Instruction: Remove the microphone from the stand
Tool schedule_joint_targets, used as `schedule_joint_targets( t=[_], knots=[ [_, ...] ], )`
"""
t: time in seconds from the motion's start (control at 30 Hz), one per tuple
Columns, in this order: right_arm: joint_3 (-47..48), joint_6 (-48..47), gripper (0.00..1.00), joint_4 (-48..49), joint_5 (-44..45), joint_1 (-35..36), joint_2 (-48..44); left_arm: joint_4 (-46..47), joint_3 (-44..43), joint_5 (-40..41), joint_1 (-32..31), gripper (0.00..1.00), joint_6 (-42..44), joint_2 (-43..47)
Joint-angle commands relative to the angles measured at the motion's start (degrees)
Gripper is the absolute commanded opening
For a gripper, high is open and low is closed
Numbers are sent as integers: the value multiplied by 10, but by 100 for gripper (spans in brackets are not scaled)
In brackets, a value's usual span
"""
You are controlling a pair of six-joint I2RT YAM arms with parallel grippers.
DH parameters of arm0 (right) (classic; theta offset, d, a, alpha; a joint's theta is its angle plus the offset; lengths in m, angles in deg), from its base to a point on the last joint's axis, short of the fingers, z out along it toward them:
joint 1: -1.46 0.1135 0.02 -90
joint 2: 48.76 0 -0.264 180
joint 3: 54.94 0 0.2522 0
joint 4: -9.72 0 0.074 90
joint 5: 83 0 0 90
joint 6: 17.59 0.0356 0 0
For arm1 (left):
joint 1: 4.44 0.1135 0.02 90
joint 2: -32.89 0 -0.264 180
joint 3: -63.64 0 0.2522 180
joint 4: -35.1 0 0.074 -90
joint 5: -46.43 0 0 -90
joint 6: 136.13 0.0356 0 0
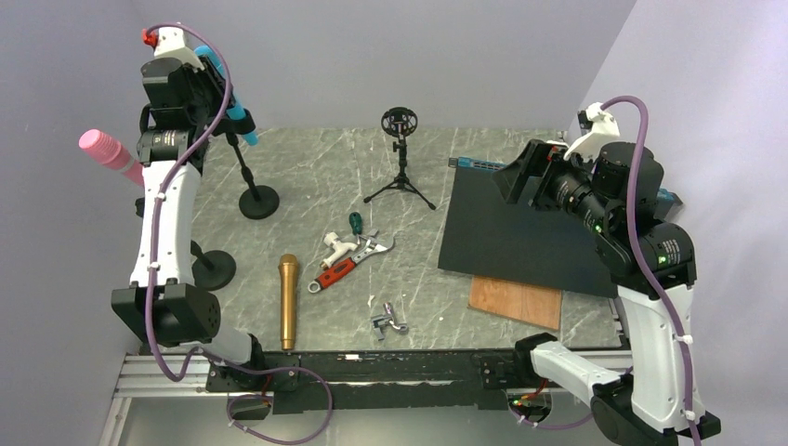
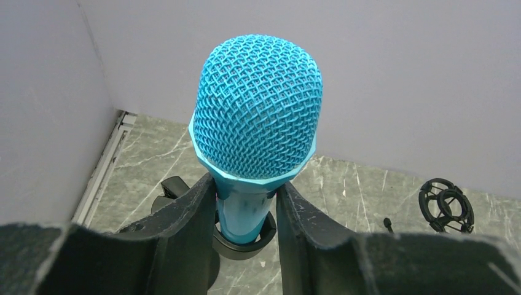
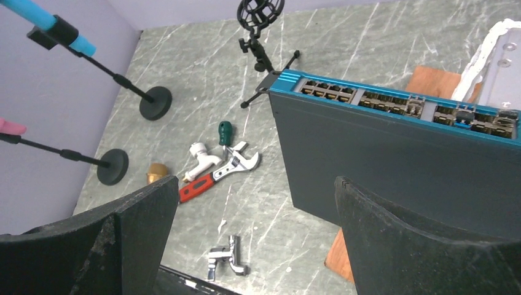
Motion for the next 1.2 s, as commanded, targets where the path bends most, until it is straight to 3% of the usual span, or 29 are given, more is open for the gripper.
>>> schedule_joint_targets(
  t=[0.0, 0.07, 0.17, 0.27, 0.4, 0.67, 0.97, 1.03, 1.17],
  knots=[
    [-10, 5, 100, 32, -30, 1, -6, -35, -37, 11, -14, 15, -8, -9],
    [-15, 4, 100, 35, -32, 2, -7, -44, -42, 51, -40, 0, -15, -4],
    [-21, 1, 100, 39, -28, 2, -13, -56, -56, 148, -91, 0, -36, 3],
    [-31, 1, 100, 43, -28, 2, -20, -43, -64, 268, -164, 0, -3, 3],
    [-53, 7, 100, 48, -30, 2, -36, -39, -65, 342, -215, 0, -54, 4],
    [-76, 11, 100, 51, -40, 2, -61, 8, -45, 366, -261, 0, -119, -1],
    [-90, 20, 100, 63, -44, 2, -69, -31, -76, 398, -304, 0, -191, -43],
    [-91, 24, 100, 64, -40, 2, -69, -28, -68, 382, -304, 6, -188, -37],
    [-78, 22, 99, 54, -32, 1, -60, -8, -39, 354, -303, 45, -170, -11]
  ],
)
